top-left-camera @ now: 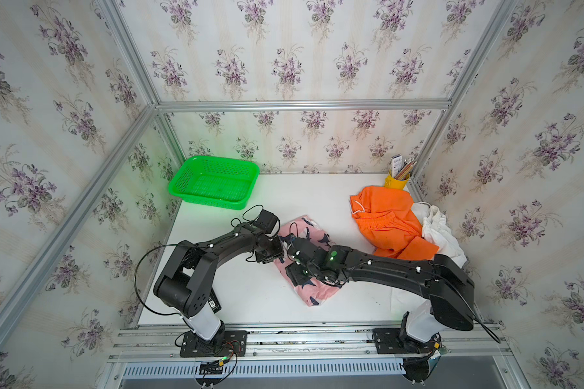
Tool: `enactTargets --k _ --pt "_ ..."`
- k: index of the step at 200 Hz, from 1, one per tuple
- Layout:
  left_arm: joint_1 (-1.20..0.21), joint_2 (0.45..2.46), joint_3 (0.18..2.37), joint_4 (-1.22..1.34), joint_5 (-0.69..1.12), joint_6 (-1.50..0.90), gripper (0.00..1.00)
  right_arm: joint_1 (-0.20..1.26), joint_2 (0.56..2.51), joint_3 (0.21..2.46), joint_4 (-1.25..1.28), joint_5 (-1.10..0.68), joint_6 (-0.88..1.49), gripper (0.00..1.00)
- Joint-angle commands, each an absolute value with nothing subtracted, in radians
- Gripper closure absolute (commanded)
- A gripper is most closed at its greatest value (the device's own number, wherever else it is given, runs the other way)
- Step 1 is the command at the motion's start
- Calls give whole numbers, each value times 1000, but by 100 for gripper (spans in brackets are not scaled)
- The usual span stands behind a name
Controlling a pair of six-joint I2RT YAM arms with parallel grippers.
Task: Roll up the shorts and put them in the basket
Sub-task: Roll the shorts at the center of the board.
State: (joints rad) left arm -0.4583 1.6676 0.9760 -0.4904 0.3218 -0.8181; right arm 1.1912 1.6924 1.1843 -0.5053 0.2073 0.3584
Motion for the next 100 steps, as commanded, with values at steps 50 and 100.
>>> enactTargets --k 50,100 --pt "-451 1681 989 -536 318 -796 57 1294 1881 1202 -581 431 327 29" --pt "-432 1643 981 -568 315 -787 50 1306 1873 1185 -502 316 330 82"
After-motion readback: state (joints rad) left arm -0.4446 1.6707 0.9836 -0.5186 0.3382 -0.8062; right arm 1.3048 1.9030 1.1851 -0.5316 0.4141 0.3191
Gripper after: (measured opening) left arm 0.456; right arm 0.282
